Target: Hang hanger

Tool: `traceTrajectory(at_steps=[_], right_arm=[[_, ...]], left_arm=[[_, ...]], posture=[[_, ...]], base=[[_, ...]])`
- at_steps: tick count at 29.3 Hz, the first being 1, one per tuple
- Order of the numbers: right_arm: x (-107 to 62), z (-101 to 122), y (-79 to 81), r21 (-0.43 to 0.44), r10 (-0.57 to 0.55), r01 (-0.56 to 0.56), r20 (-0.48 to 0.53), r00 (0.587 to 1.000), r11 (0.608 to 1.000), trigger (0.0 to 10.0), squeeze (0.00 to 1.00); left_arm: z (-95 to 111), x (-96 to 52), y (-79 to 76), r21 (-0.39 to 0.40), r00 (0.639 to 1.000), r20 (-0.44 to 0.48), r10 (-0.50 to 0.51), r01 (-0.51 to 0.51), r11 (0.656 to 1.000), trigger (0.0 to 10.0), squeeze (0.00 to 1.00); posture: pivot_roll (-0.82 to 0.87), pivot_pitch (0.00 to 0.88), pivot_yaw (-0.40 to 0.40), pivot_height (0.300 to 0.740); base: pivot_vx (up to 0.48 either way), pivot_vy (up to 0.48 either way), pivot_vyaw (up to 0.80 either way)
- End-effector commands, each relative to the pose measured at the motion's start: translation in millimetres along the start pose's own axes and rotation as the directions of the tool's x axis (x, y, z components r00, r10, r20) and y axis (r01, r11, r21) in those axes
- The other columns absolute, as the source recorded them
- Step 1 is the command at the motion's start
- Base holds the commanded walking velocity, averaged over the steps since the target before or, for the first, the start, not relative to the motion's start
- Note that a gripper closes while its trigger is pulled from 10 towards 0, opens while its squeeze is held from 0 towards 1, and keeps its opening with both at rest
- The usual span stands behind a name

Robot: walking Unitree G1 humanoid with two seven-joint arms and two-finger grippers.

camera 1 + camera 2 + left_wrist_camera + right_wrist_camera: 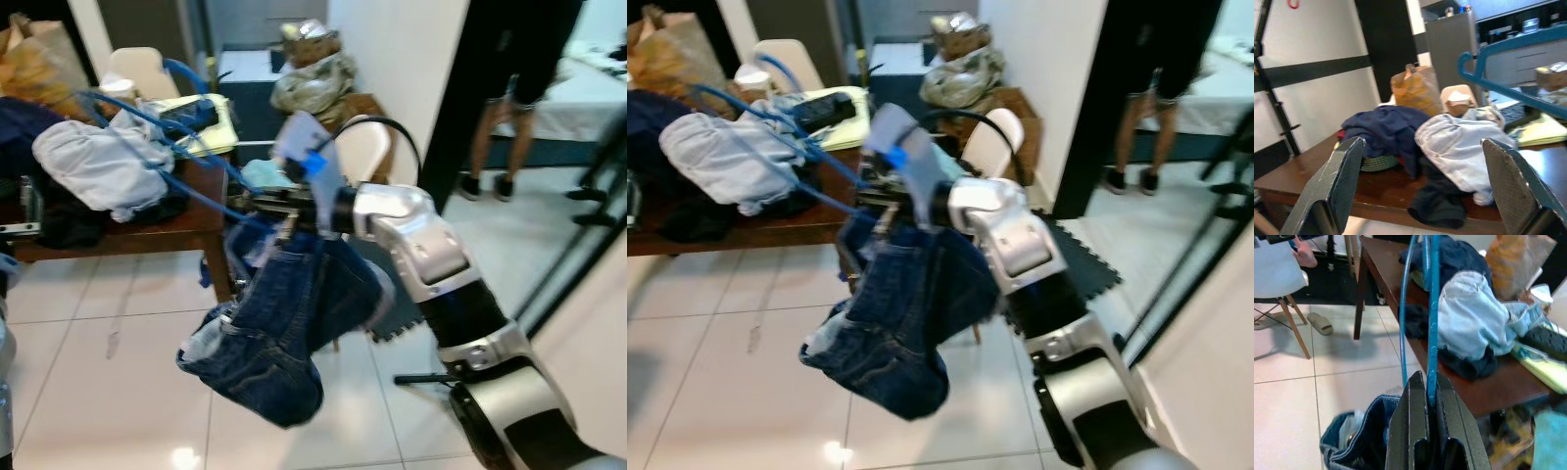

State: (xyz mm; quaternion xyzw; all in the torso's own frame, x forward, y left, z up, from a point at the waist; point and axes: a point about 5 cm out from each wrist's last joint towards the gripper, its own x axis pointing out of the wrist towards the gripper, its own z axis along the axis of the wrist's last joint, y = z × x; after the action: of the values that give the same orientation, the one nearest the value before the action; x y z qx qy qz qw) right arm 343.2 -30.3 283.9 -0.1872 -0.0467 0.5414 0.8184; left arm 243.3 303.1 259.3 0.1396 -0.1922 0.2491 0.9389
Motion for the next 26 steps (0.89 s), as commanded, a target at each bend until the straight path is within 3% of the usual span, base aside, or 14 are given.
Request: traceTrajectory(at_steps=[1,3,15,18,19,21,23,24,26], right_arm=[[-4.8,15.0,-5.4,-0.03,-0.015,0.016,0.05,0.999,0.999,10.0,0.0],[-4.0,17.4,-5.7,-0.034,-0.014,0.016,0.054,0.998,0.999,10.0,0.0],[-3.0,30.7,-14.9,0.003,-0.072,0.072,0.11,0.991,0.997,10.0,0.0],[-7.6,65.7,-21.7,0.035,-0.061,0.053,0.294,0.954,0.998,10.0,0.0],[-7.6,65.7,-21.7,0.035,-0.061,0.053,0.294,0.954,0.998,10.0,0.0],[-11.8,92.9,-31.7,0.038,-0.076,0.067,0.399,0.914,0.997,10.0,0.0],[-11.8,92.9,-31.7,0.038,-0.076,0.067,0.399,0.914,0.997,10.0,0.0],[-16.5,114.8,-43.2,0.048,-0.115,0.104,0.463,0.879,0.993,10.0,0.0],[-16.5,114.8,-43.2,0.048,-0.115,0.104,0.463,0.879,0.993,10.0,0.0]], left_arm=[[2.4,2.1,-1.4,0.019,1.0,0.008,-0.008,0.008,1.0,10.0,0.0],[3.5,2.4,-2.2,0.019,1.0,0.012,-0.01,0.01,1.0,10.0,0.0],[11.6,5.7,-7.7,0.004,0.999,0.045,-0.02,0.02,1.0,10.0,0.0],[17.8,10.8,-12.4,-0.061,0.998,0.063,-0.01,0.013,0.998,10.0,0.0],[17.8,10.8,-12.4,-0.061,0.998,0.063,-0.01,0.013,0.998,10.0,0.0],[20.8,13.6,-18.3,-0.075,0.997,0.076,-0.018,0.023,0.997,10.0,0.0],[20.8,13.6,-18.3,-0.075,0.997,0.076,-0.018,0.023,0.997,10.0,0.0],[21.9,14.5,-23.2,-0.083,0.996,0.083,-0.026,0.033,0.996,10.0,0.0],[21.9,14.5,-23.2,-0.083,0.996,0.083,-0.026,0.033,0.996,10.0,0.0]], posture=[[0.0,0.026,0.004,0.74],[0.0,0.026,0.003,0.74],[0.0,0.024,-0.002,0.74],[0.0,0.019,-0.004,0.74],[0.0,0.019,-0.004,0.74],[0.0,0.01,-0.004,0.74],[0.0,0.01,-0.004,0.74],[0.0,0.006,-0.006,0.74],[0.0,0.006,-0.006,0.74]], base=[[0.469,0.0,0.79],[0.469,0.0,0.75],[0.47,0.0,0.0],[0.469,0.0,0.0],[0.469,0.0,0.0],[0.471,0.0,0.0],[0.469,0.0,0.0],[0.469,0.0,0.0],[0.469,0.0,0.0]])
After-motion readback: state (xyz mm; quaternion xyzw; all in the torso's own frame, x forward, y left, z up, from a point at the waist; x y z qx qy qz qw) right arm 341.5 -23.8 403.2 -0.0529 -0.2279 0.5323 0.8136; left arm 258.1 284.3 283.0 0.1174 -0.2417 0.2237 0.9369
